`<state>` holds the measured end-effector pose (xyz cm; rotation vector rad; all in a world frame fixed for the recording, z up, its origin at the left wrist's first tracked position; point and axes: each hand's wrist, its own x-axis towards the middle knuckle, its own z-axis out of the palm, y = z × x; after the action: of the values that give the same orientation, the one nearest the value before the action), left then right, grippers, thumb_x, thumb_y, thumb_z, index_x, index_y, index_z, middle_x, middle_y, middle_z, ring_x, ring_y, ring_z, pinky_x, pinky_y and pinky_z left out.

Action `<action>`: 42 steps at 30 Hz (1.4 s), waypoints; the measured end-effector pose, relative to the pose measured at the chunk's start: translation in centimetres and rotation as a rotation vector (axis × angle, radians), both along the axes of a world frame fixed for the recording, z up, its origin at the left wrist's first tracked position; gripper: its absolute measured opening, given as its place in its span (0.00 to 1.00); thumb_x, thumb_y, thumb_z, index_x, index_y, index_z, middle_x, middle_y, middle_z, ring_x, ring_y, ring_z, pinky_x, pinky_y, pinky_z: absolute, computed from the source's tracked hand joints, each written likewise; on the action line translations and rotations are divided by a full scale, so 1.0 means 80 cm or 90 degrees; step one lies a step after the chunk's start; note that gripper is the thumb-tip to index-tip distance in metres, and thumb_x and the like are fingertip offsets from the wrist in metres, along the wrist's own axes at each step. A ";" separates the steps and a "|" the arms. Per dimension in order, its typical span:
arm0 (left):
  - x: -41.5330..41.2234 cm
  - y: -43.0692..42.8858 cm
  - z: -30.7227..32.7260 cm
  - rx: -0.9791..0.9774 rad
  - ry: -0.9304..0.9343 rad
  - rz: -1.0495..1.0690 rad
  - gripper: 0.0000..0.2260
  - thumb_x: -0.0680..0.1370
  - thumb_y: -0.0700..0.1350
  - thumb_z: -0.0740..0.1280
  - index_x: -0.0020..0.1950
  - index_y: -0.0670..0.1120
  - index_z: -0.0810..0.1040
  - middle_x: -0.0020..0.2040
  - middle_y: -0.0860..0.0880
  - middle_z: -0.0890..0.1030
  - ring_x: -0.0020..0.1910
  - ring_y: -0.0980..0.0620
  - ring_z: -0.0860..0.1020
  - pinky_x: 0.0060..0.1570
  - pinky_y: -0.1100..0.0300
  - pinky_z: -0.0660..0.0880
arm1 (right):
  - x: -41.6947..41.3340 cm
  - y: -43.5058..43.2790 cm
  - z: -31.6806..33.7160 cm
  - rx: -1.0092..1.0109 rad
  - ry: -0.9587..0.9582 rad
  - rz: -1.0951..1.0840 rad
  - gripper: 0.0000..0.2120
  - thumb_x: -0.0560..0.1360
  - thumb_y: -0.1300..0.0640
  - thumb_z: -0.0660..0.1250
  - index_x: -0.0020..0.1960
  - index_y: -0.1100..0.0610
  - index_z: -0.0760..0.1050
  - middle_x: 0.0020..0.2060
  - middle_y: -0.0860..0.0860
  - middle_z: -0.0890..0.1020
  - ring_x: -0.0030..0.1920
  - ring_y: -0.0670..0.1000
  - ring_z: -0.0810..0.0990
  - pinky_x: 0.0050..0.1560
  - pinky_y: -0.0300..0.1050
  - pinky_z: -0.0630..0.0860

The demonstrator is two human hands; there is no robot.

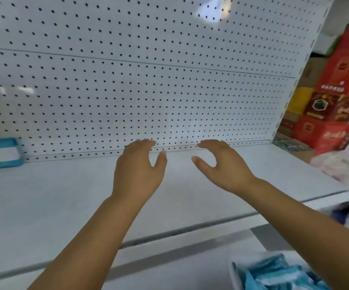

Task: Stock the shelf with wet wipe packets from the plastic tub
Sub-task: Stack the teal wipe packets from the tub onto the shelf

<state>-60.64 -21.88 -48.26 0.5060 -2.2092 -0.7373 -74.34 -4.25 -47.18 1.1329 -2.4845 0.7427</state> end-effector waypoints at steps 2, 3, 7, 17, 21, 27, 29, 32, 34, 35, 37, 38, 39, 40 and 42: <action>-0.023 0.041 0.002 -0.002 -0.008 -0.049 0.20 0.81 0.55 0.65 0.71 0.48 0.76 0.70 0.51 0.76 0.74 0.52 0.68 0.71 0.54 0.66 | -0.009 0.053 0.004 -0.006 0.006 -0.042 0.25 0.79 0.38 0.63 0.71 0.48 0.72 0.70 0.42 0.74 0.71 0.43 0.68 0.67 0.39 0.67; -0.034 0.062 0.002 -0.006 -0.015 -0.075 0.21 0.81 0.55 0.64 0.72 0.49 0.75 0.71 0.51 0.76 0.74 0.52 0.68 0.72 0.53 0.66 | -0.012 0.081 0.005 -0.007 0.009 -0.064 0.25 0.78 0.37 0.63 0.71 0.48 0.73 0.69 0.43 0.75 0.71 0.43 0.68 0.68 0.39 0.66; -0.064 0.145 -0.005 -0.026 -0.042 -0.190 0.22 0.82 0.56 0.63 0.74 0.52 0.72 0.73 0.53 0.74 0.73 0.53 0.68 0.71 0.56 0.64 | -0.017 0.190 -0.003 -0.005 -0.009 -0.158 0.25 0.78 0.37 0.64 0.70 0.48 0.73 0.68 0.42 0.76 0.70 0.42 0.69 0.66 0.38 0.67; -0.088 0.287 -0.068 -0.064 -0.120 -0.411 0.23 0.81 0.56 0.64 0.75 0.53 0.70 0.74 0.53 0.72 0.74 0.54 0.65 0.70 0.59 0.63 | 0.015 0.385 -0.074 0.026 -0.088 -0.333 0.25 0.77 0.40 0.66 0.70 0.50 0.74 0.66 0.46 0.78 0.67 0.48 0.73 0.63 0.41 0.70; -0.080 0.326 -0.111 -0.084 -0.176 -0.484 0.23 0.80 0.56 0.65 0.74 0.50 0.72 0.72 0.50 0.73 0.72 0.52 0.69 0.67 0.59 0.66 | 0.040 0.436 -0.127 0.068 -0.165 -0.391 0.26 0.77 0.38 0.66 0.71 0.49 0.72 0.67 0.47 0.77 0.68 0.49 0.73 0.65 0.48 0.73; -0.074 0.359 -0.174 -0.125 -0.268 -0.504 0.22 0.81 0.56 0.65 0.73 0.50 0.73 0.68 0.49 0.76 0.66 0.50 0.73 0.62 0.56 0.70 | 0.071 0.486 -0.201 0.125 -0.277 -0.444 0.24 0.78 0.41 0.66 0.69 0.51 0.74 0.65 0.49 0.78 0.63 0.49 0.76 0.61 0.41 0.70; -0.071 0.362 -0.198 -0.123 -0.293 -0.511 0.21 0.80 0.55 0.67 0.71 0.50 0.75 0.66 0.48 0.78 0.64 0.49 0.74 0.61 0.55 0.71 | 0.079 0.496 -0.222 0.135 -0.302 -0.483 0.20 0.78 0.42 0.67 0.64 0.53 0.77 0.59 0.49 0.81 0.52 0.48 0.77 0.54 0.39 0.71; -0.063 0.367 -0.232 -0.089 -0.309 -0.517 0.21 0.79 0.55 0.68 0.70 0.49 0.77 0.66 0.47 0.79 0.65 0.47 0.75 0.62 0.52 0.72 | 0.097 0.507 -0.252 0.161 -0.353 -0.557 0.19 0.77 0.41 0.67 0.60 0.53 0.77 0.52 0.49 0.82 0.45 0.49 0.76 0.48 0.41 0.73; -0.061 0.374 -0.252 -0.072 -0.326 -0.535 0.23 0.80 0.57 0.67 0.72 0.48 0.75 0.68 0.48 0.78 0.68 0.47 0.73 0.67 0.50 0.71 | 0.107 0.510 -0.265 0.174 -0.369 -0.596 0.18 0.77 0.42 0.68 0.60 0.54 0.77 0.52 0.50 0.81 0.45 0.49 0.76 0.45 0.42 0.74; -0.060 0.377 -0.262 -0.058 -0.337 -0.550 0.24 0.80 0.58 0.66 0.73 0.49 0.74 0.70 0.49 0.76 0.70 0.49 0.72 0.69 0.49 0.70 | 0.110 0.511 -0.268 0.175 -0.374 -0.609 0.18 0.77 0.42 0.68 0.59 0.54 0.76 0.52 0.51 0.80 0.44 0.50 0.75 0.44 0.42 0.73; -0.058 0.382 -0.282 -0.019 -0.366 -0.570 0.26 0.80 0.61 0.63 0.76 0.52 0.71 0.72 0.52 0.74 0.72 0.51 0.71 0.71 0.48 0.69 | 0.112 0.511 -0.275 0.158 -0.403 -0.628 0.18 0.77 0.42 0.68 0.57 0.55 0.76 0.50 0.51 0.80 0.43 0.50 0.75 0.42 0.42 0.72; -0.056 0.383 -0.290 0.002 -0.379 -0.575 0.27 0.80 0.63 0.62 0.76 0.53 0.70 0.73 0.53 0.74 0.72 0.52 0.70 0.71 0.48 0.69 | 0.111 0.510 -0.279 0.141 -0.426 -0.632 0.18 0.77 0.41 0.68 0.56 0.55 0.76 0.48 0.51 0.80 0.42 0.50 0.76 0.42 0.42 0.72; -0.054 0.383 -0.300 0.017 -0.394 -0.580 0.27 0.80 0.64 0.61 0.76 0.54 0.70 0.73 0.53 0.73 0.72 0.52 0.70 0.71 0.48 0.69 | 0.110 0.509 -0.283 0.119 -0.444 -0.633 0.19 0.76 0.40 0.69 0.56 0.55 0.76 0.46 0.51 0.80 0.42 0.51 0.77 0.42 0.42 0.72; -0.051 0.384 -0.307 0.025 -0.408 -0.584 0.27 0.80 0.65 0.60 0.76 0.55 0.70 0.73 0.53 0.73 0.73 0.52 0.70 0.71 0.48 0.69 | 0.108 0.508 -0.288 0.088 -0.460 -0.634 0.20 0.76 0.40 0.70 0.56 0.55 0.75 0.46 0.50 0.80 0.43 0.51 0.78 0.43 0.43 0.74; -0.048 0.385 -0.318 0.032 -0.426 -0.586 0.26 0.80 0.64 0.61 0.75 0.53 0.72 0.73 0.52 0.73 0.72 0.52 0.70 0.72 0.48 0.69 | 0.108 0.505 -0.297 0.013 -0.475 -0.641 0.21 0.74 0.41 0.72 0.57 0.56 0.75 0.48 0.51 0.81 0.45 0.51 0.79 0.45 0.45 0.77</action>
<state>-64.51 8.96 -73.74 -0.3650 -3.0751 -1.2072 -65.71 36.17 -70.90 -0.5793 -3.0862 0.8711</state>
